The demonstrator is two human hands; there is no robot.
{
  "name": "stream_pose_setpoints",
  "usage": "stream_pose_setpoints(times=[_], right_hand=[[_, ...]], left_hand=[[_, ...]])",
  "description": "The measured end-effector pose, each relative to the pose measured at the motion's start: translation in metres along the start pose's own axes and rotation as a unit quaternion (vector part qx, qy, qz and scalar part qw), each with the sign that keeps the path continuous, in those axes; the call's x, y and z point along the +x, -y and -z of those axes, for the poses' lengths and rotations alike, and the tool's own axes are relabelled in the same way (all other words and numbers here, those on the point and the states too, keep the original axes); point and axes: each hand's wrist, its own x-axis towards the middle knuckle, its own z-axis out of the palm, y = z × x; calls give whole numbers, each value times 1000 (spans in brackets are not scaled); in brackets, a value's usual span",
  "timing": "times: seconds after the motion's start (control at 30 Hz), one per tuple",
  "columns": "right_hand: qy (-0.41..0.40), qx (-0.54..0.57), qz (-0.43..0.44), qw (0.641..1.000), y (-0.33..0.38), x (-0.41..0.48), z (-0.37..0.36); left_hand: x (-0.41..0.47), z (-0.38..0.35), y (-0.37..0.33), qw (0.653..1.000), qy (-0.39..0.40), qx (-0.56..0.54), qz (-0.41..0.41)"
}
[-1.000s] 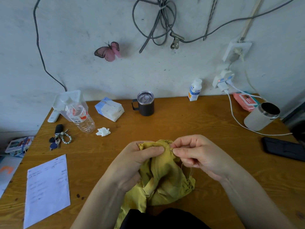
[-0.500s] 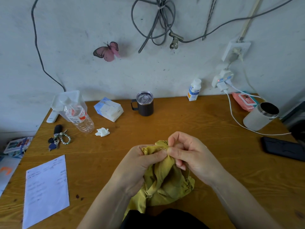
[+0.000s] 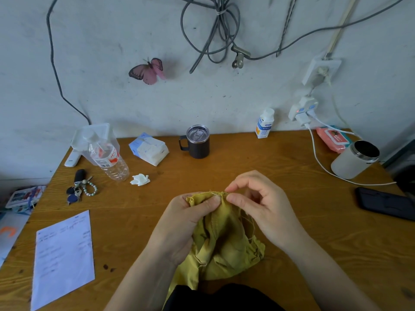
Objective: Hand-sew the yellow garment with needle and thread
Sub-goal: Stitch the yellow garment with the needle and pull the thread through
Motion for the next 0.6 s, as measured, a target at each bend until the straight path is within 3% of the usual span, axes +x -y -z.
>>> stream_pose_setpoints(times=[0.13,0.43,0.6], right_hand=[[-20,-69,37,997,2,0,1],[12,-112,42,993,1,-2,-6],[-9,-117,47,992,3,0,-5]], left_hand=[[-1,0,0,1000,-1,1,-10],[-1,-3,0,1000,5,2,-19],[2,-2,2,998,-15,43,-32]])
